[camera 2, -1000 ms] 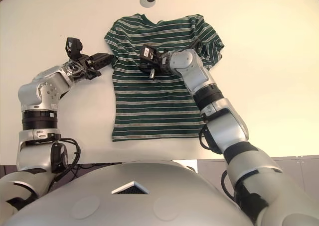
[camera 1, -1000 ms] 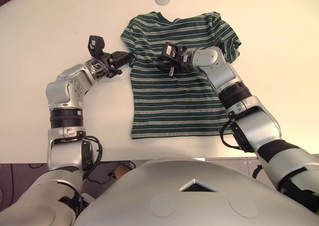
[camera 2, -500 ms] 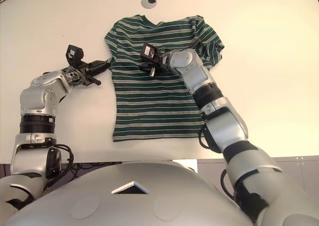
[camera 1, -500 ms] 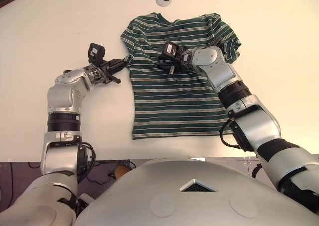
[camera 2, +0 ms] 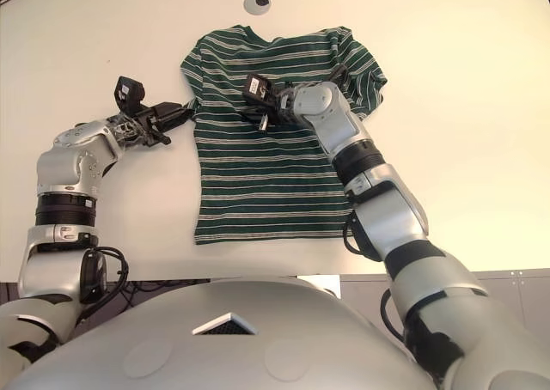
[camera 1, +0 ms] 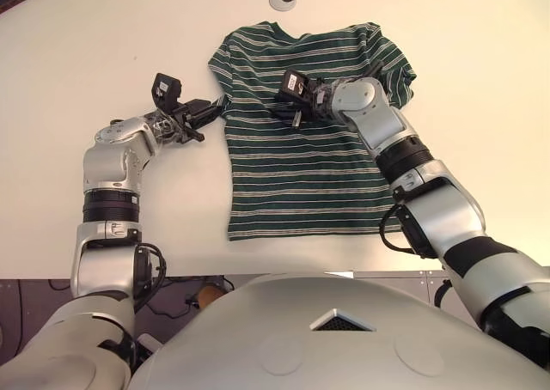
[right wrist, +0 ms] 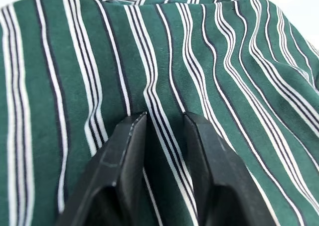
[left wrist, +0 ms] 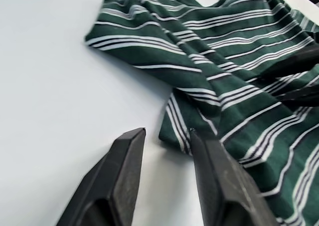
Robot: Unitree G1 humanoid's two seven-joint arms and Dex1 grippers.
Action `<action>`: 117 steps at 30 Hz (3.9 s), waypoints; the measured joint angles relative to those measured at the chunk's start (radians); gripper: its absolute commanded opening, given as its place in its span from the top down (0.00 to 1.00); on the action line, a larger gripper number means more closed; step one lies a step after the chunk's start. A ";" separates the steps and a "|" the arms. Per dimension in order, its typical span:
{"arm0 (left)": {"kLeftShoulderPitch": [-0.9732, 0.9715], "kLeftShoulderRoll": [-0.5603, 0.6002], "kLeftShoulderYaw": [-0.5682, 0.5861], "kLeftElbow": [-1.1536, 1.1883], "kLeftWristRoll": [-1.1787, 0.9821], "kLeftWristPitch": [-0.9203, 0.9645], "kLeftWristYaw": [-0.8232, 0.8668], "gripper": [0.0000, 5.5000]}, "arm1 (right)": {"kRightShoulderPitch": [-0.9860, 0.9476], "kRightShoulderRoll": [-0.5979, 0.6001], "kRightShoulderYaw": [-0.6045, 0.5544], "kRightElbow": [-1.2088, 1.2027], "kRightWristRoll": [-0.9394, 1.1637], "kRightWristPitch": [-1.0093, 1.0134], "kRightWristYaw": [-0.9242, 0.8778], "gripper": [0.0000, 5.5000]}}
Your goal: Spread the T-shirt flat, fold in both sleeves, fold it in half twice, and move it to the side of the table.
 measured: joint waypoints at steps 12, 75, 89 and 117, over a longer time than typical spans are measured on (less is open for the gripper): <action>-0.026 -0.021 -0.018 0.055 0.027 -0.055 -0.014 0.99 | -0.017 0.000 0.002 0.042 -0.003 -0.035 -0.025 0.75; -0.146 -0.153 0.201 0.153 -0.204 0.242 0.108 1.00 | 0.086 -0.075 0.040 -0.179 -0.003 0.009 0.065 0.75; -0.106 -0.131 0.295 0.006 -0.278 0.185 0.139 1.00 | 0.069 -0.073 0.039 -0.151 -0.003 0.000 0.055 0.75; -0.102 -0.241 -0.123 -0.435 0.011 0.085 0.222 0.83 | 0.113 -0.075 -0.188 -0.250 0.183 0.292 0.048 0.67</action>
